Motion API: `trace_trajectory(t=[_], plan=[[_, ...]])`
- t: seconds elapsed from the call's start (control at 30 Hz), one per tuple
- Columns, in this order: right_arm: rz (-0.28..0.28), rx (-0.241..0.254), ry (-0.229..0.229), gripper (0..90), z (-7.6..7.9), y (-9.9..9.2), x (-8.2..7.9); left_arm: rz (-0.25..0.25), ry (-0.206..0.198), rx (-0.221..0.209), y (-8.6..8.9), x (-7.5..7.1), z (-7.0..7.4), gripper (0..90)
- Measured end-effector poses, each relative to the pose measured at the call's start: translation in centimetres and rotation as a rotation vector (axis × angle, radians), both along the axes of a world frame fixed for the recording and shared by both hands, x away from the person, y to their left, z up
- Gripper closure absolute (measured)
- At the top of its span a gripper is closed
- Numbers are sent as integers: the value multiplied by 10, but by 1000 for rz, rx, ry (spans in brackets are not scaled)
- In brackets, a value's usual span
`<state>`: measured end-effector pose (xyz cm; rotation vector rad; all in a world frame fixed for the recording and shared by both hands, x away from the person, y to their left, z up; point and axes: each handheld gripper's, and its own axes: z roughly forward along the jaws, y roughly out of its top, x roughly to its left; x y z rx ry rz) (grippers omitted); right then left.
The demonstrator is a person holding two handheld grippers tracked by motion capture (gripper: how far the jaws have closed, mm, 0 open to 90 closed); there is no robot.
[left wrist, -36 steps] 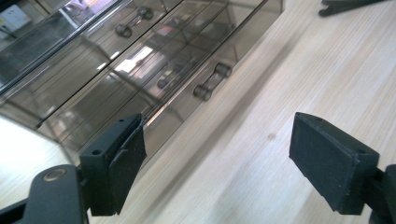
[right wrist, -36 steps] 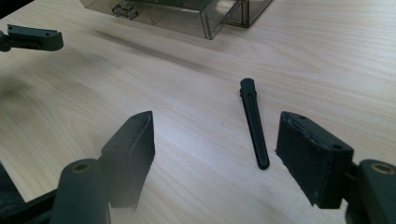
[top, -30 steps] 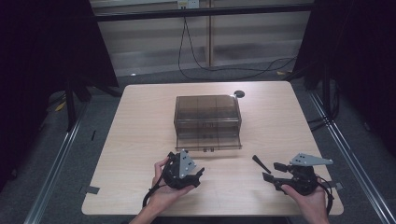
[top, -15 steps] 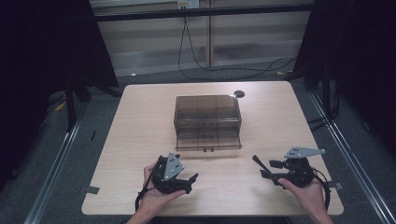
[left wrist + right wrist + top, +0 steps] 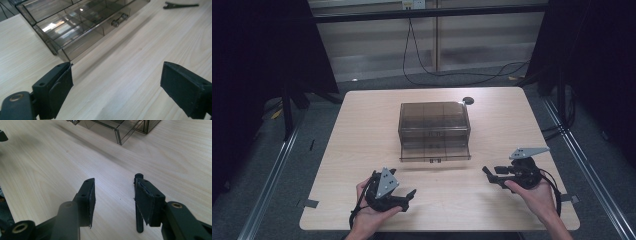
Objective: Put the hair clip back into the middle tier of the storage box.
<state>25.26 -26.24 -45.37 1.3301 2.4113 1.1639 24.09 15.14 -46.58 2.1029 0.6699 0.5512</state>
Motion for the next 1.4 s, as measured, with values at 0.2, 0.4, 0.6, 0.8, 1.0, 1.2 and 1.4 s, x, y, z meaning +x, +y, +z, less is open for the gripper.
trace_trajectory(t=[0.2, 0.4, 0.6, 0.8, 1.0, 1.2, 1.4], plan=[[39, -8, 24, 531, 3, 5, 12, 27, 29, -46, 13, 0, 1, 87], [62, -47, 55, 539, 6, 8, 24, 68, 21, -58, 15, 3, -1, 99], [85, -82, 105, 561, 4, 11, 36, 38, 44, -72, 13, 1, -4, 92], [108, -108, 145, 562, 6, 12, 45, 13, 52, -87, 11, 2, -3, 81], [135, -154, 190, 585, 9, 15, 56, -2, 56, -92, 12, 2, -4, 74], [166, -210, 213, 611, 10, 20, 64, -2, 58, -95, 14, 3, -3, 68], [184, -233, 241, 633, 11, 22, 69, 2, 56, -89, 15, 3, -3, 67]])
